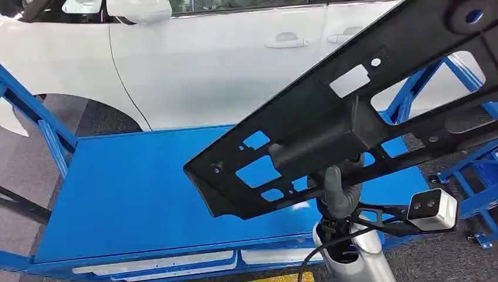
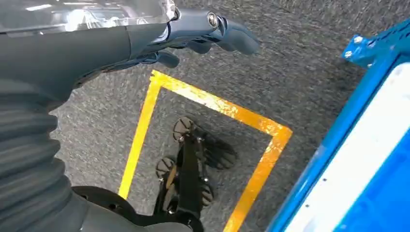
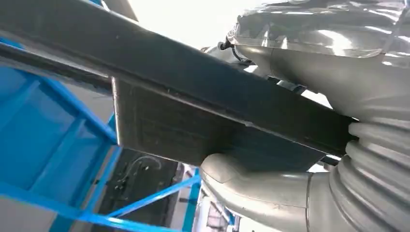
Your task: Take the parts from the cabinet and place them on the table.
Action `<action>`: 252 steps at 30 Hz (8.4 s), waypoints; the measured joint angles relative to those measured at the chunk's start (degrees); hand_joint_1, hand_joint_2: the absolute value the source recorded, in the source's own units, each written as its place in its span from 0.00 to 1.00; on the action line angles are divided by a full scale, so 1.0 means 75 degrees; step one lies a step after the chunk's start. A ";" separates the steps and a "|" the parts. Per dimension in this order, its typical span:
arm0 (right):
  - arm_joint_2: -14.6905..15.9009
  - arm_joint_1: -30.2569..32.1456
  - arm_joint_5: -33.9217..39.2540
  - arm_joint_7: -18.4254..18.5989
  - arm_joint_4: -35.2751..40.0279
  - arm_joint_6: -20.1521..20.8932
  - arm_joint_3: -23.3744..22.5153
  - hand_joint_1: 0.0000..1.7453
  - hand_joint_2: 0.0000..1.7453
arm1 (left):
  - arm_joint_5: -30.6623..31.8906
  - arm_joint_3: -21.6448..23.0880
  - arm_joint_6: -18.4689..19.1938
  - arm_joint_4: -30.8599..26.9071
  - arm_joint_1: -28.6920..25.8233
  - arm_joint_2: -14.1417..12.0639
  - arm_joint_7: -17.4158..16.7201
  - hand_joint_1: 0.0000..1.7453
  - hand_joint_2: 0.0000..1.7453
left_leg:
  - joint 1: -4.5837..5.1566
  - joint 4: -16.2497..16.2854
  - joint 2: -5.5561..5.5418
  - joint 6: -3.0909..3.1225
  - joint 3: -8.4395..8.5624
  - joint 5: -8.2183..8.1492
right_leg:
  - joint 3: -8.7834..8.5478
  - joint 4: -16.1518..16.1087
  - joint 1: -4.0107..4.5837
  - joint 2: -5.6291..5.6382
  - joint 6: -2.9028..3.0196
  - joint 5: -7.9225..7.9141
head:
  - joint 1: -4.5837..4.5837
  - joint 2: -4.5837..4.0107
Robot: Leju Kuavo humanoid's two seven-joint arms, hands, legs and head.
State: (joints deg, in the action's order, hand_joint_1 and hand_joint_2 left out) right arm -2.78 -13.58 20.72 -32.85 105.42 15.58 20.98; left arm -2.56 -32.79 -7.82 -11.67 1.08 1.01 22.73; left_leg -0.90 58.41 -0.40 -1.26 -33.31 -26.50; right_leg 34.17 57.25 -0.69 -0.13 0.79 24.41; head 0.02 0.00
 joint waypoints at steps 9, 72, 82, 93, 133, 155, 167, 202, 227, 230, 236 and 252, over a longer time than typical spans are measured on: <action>0.0029 0.0052 0.0330 0.0189 0.0070 0.0543 0.0020 1.00 1.00 | 0.0085 -0.0049 -0.0108 0.0000 0.0033 0.0041 -0.0041 0.00 1.00 | 0.0013 0.0033 0.0012 0.0042 0.0827 -0.0580 | 0.0508 0.0058 0.0088 -0.0017 0.0035 -0.0424 | 0.0032 0.0000; 0.0224 -0.0364 0.1559 0.0874 -0.0128 0.2049 0.0166 1.00 1.00 | 0.0665 -0.0218 -0.0263 -0.0003 0.0081 0.0099 -0.0396 0.00 1.00 | 0.0081 -0.0362 0.0096 0.0067 0.0985 -0.0574 | 0.0334 0.0073 0.0110 -0.0049 -0.0041 -0.0260 | 0.0038 0.0000; 0.0152 -0.0335 0.1105 0.0364 -0.0108 0.2148 0.0160 1.00 1.00 | 0.0775 -0.0219 -0.0245 -0.0003 0.0043 0.0114 -0.0504 0.00 1.00 | 0.0064 -0.0334 0.0198 0.0329 0.0473 -0.0085 | 0.1141 0.2468 0.0009 -0.0024 -0.0361 0.1002 | 0.0003 0.0000; 0.0102 -0.0372 0.0988 0.0271 -0.0035 0.1993 0.0157 1.00 1.00 | 0.0799 -0.0288 -0.0394 -0.0003 0.0046 0.0117 -0.0913 0.00 1.00 | 0.0072 0.0480 0.0234 -0.0009 0.0066 -0.0614 | -0.0160 0.0004 0.0039 -0.0060 0.0102 0.0121 | 0.0035 0.0000; 0.1186 0.0911 -0.0903 -0.0933 0.1381 -0.0293 -0.0236 1.00 1.00 | 0.2008 -0.0169 -0.0265 -0.0003 0.0002 -0.0125 -0.1439 0.00 1.00 | -0.0001 -0.0167 -0.0454 0.0041 0.0396 -0.0195 | -0.0029 0.0107 0.0081 0.0651 0.0001 0.0047 | -0.0032 0.0000; 0.1037 0.0315 -0.0667 -0.0501 0.0919 0.0059 0.0101 1.00 1.00 | 0.1723 -0.0311 -0.0653 -0.0003 0.0059 0.0381 -0.1705 0.00 1.00 | 0.0027 0.0223 0.0331 -0.0062 0.0222 -0.0478 | -0.0158 -0.0029 0.0027 -0.0038 0.0072 0.0127 | -0.0058 0.0000; 0.1035 0.0251 -0.0758 -0.0784 0.0767 -0.0501 0.0414 1.00 1.00 | 0.1772 -0.0516 -0.0554 -0.0003 0.0042 0.0396 -0.1475 0.00 1.00 | 0.0033 -0.0100 -0.0458 0.0075 0.0250 -0.0094 | -0.0032 0.0068 0.0011 0.0901 -0.0100 0.0076 | -0.0041 0.0000; 0.1201 0.0195 -0.0769 -0.0889 0.0577 -0.0650 0.0446 1.00 1.00 | 0.2171 -0.0562 -0.0437 -0.0003 0.0100 0.0455 -0.1492 0.00 1.00 | 0.0009 -0.0186 0.0007 0.0307 0.0281 -0.0029 | 0.0457 0.1004 0.0034 0.0199 -0.0301 0.0648 | -0.0111 0.0000; 0.0927 0.0586 -0.0918 -0.0944 0.0732 -0.0075 -0.0734 1.00 1.00 | 0.2282 -0.0589 -0.0295 -0.0003 0.0069 0.0414 -0.1428 0.00 1.00 | 0.0043 -0.0074 -0.0426 0.0075 0.0214 -0.0085 | -0.0044 0.0083 0.0062 0.0848 -0.0062 0.0106 | -0.0061 0.0000; 0.0872 0.0620 -0.1115 -0.0944 0.0850 -0.0116 -0.0758 1.00 1.00 | 0.2331 -0.0589 -0.0263 -0.0003 0.0119 0.0405 -0.1431 0.00 1.00 | 0.0018 -0.0182 -0.0191 0.0228 0.0261 -0.0003 | -0.0007 0.0049 0.0058 0.1052 -0.0218 0.0061 | -0.0067 0.0000; 0.0714 0.0847 -0.1418 -0.0947 0.1089 -0.0061 -0.0822 1.00 1.00 | 0.2424 -0.0592 -0.0356 -0.0003 0.0101 0.0379 -0.1524 0.00 1.00 | 0.0081 -0.0242 0.0345 0.0344 0.0263 0.0019 | 0.1191 0.2546 -0.0004 0.0092 -0.0320 0.1202 | -0.0137 0.0000; 0.0621 0.1116 -0.1827 -0.0918 0.1373 0.0003 -0.0921 1.00 1.00 | 0.2591 -0.0589 -0.0175 -0.0003 0.0119 0.0405 -0.1524 0.00 1.00 | 0.0044 0.2113 0.0122 -0.0047 -0.0714 -0.1022 | -0.0230 -0.0128 0.0063 0.0383 0.0084 0.0100 | -0.0052 -0.0003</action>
State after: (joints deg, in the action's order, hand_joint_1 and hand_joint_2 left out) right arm 1.88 -5.22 7.02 -39.74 115.71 15.61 14.08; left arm 16.87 -37.20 -9.14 -11.69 1.97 4.04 11.30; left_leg -0.56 74.26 0.51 -1.61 -38.66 -34.17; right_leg 32.45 56.30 -0.22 2.74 1.42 25.17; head -0.37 -0.02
